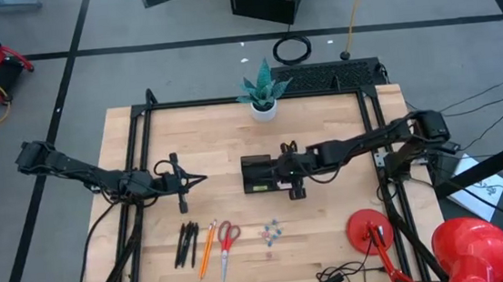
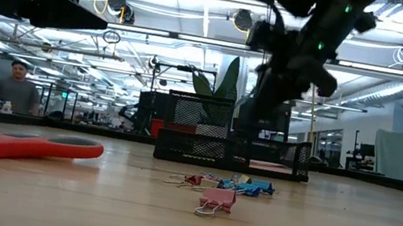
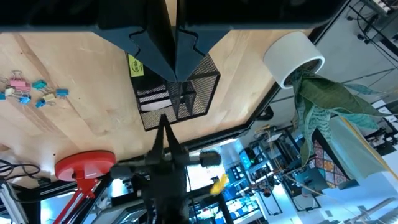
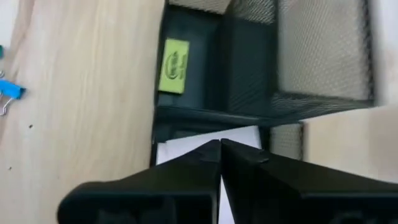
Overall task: Pick and place office supplies into organizer
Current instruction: Put the yellow pencil into the desk organizer
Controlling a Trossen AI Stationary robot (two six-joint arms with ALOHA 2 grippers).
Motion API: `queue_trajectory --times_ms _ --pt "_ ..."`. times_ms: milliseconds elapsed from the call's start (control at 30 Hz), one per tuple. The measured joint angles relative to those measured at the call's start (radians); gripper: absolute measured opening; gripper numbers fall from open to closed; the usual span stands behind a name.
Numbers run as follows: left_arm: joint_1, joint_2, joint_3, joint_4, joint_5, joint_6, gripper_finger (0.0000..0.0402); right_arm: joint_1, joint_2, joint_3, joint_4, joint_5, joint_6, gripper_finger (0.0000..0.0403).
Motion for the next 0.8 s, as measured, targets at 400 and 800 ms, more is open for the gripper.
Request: queue_trajectory --times_ms 400,800 --pt "0.000 0.000 0.000 0.005 0.000 0.006 0.0015 0.183 -0.214 0.003 0.096 0.109 0.045 0.0001" --pt "0.000 0.000 0.000 0.008 -0.019 0.013 0.0015 0.343 -0.379 -0.279 0.524 0.063 0.048 0.0000"
